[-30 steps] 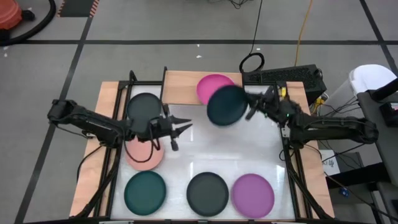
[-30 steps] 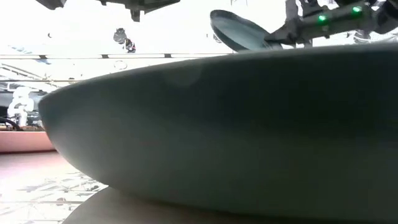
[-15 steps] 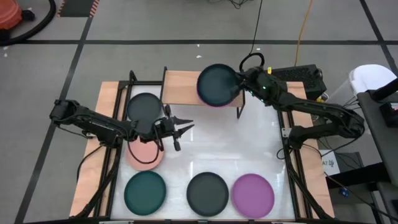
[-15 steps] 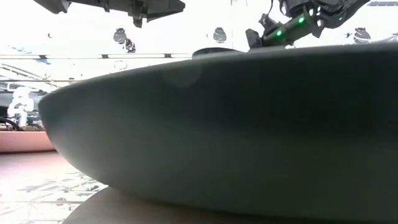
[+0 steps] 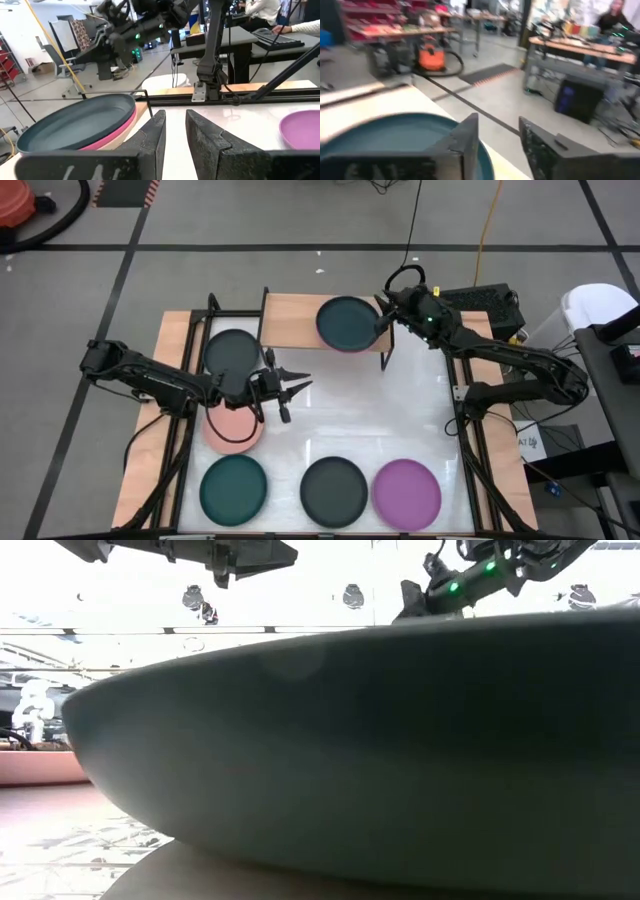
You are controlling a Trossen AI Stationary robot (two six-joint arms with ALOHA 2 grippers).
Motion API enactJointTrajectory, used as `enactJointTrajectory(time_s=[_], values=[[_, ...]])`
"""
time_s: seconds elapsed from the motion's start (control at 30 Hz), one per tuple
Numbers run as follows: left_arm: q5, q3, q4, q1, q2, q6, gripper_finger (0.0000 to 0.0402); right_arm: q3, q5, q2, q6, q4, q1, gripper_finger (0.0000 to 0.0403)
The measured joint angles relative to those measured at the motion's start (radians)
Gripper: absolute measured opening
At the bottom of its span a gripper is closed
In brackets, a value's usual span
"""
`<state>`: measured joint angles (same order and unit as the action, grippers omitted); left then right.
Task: Place and stack plates onto a shelf
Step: Stack the dark green plate onto the dark blue plate on the shelf
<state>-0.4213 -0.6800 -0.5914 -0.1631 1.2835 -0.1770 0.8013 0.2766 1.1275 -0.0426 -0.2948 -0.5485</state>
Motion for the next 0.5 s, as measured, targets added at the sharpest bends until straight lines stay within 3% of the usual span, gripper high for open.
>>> enactJointTrajectory(time_s=[0.13, 0.27, 0.5], values=[[0.0, 0.0, 0.024, 0.0, 0.0, 0.008, 0.0081, 0.0, -0.149, -0.094, 0.017, 0.063, 0.024, 0.0155], [0.0, 0.0, 0.086, 0.005, 0.0, 0.042, 0.0081, -0.004, -0.29, -0.19, 0.043, 0.216, 0.082, 0.016], [0.0, 0.0, 0.257, 0.021, 0.0, 0.192, 0.0081, -0.228, -0.307, -0.366, 0.111, 0.247, 0.267, 0.0152]])
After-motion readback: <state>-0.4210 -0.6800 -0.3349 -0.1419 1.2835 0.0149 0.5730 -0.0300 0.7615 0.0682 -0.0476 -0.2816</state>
